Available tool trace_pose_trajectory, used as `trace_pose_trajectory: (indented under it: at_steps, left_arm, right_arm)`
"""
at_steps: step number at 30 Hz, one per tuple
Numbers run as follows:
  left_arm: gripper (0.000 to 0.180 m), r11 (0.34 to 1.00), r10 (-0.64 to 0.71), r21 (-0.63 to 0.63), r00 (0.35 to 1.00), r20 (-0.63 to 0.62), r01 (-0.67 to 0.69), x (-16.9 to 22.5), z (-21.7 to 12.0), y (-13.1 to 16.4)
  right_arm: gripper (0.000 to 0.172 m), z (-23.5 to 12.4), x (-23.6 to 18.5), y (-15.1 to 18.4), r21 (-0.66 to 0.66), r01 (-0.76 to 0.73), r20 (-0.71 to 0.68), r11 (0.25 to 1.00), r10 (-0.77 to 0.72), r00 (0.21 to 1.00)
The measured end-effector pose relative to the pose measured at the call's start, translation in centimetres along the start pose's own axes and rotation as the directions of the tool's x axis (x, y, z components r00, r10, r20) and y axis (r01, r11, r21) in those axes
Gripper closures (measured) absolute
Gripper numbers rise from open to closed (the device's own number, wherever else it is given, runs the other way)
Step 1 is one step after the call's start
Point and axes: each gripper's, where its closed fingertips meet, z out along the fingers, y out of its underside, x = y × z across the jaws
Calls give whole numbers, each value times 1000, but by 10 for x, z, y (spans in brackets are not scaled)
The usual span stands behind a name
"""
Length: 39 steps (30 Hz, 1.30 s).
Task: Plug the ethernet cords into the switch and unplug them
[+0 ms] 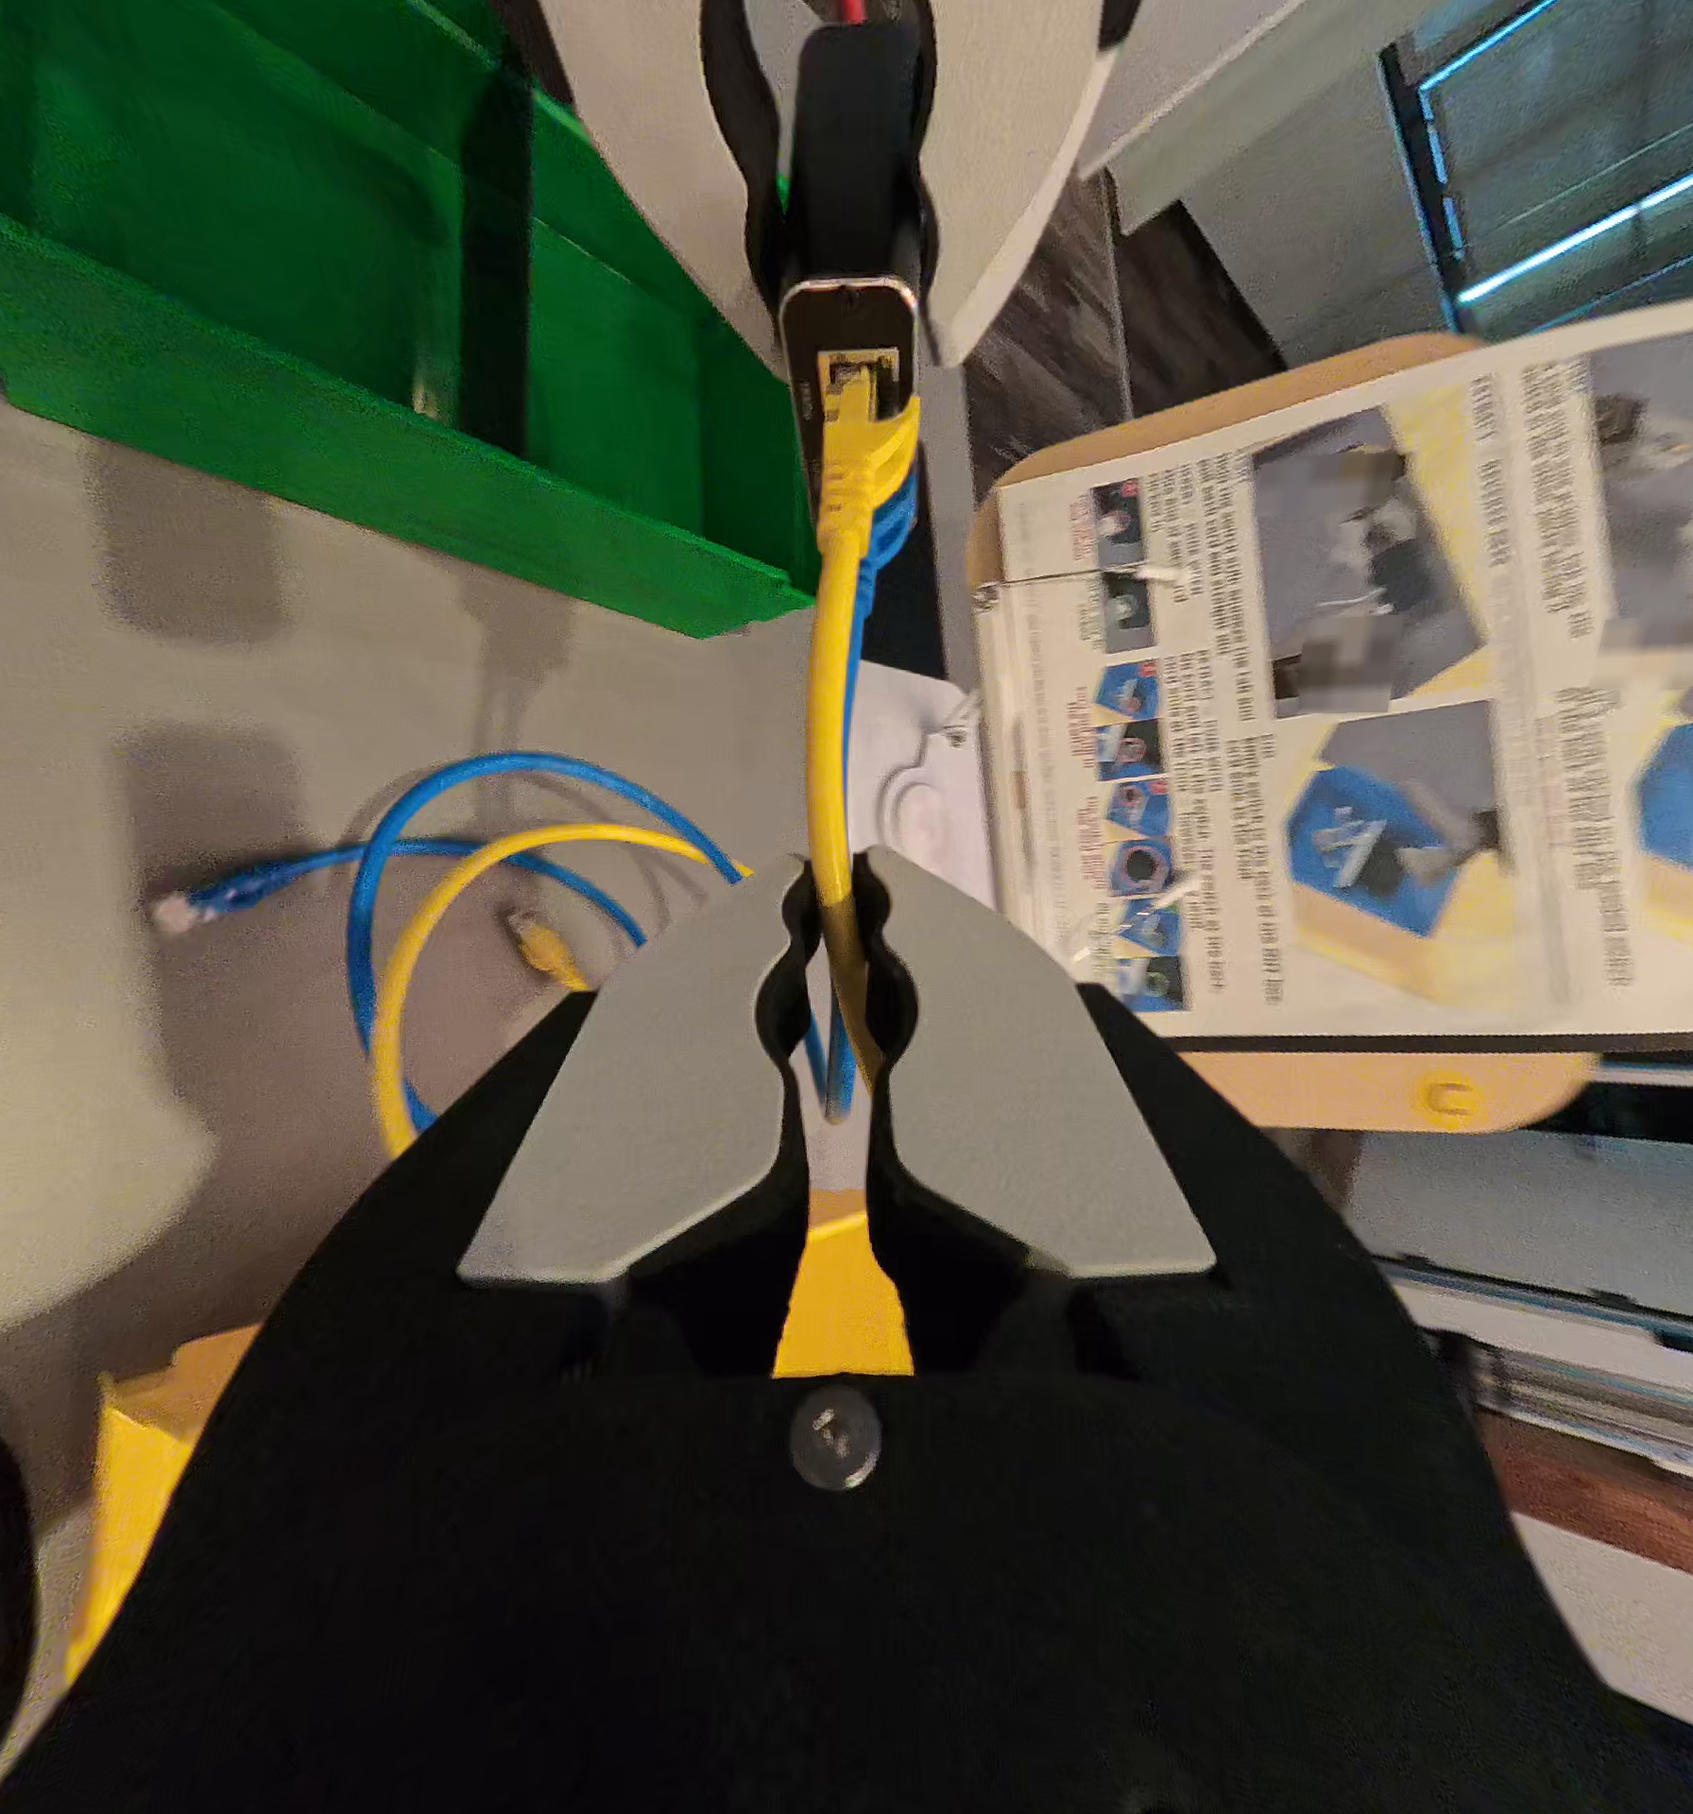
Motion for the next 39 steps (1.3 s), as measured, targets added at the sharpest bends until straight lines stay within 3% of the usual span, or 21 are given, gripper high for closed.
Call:
trace_pose_trajectory:
  at_steps: [4,8,11,14,19,22,26,30,39]
  left_arm:
    - [156,997,67,37,997,40,-68,17,12,-5]
    - [156,998,13,69,999,-32,-11,34,24,-4]
    - [156,994,-39,99,997,-61,45,40,32,-3]
    - [156,984,-77,157,996,-49,83,42,37,-6]
    - [156,946,-107,306,994,-21,108,45,35,-23]
    - [156,946,-84,311,996,-22,86,49,36,-25]
    - [156,937,-83,337,996,-43,93,57,39,-22]
    - [156,916,-126,372,988,-86,149,59,37,-21]
    - [144,911,-205,396,961,184,119,29,43,-19]
  right_arm:
    - [164,16,-24,16,65,-88,88,994,82,993]
    - [158,31,-31,21,98,-144,120,985,132,984]
    - [142,30,-25,-5,250,-191,89,949,174,981]
    - [141,21,-27,-40,447,-105,25,889,105,994]
    - [141,34,-34,-42,394,-24,-23,919,36,999]
    - [141,49,-35,-27,366,-77,14,927,77,997]
    - [155,63,-44,-8,299,-77,56,951,63,996]
    - [162,64,-42,-10,286,-70,31,956,64,997]
    - [162,55,-22,-14,47,52,-217,998,-40,975]
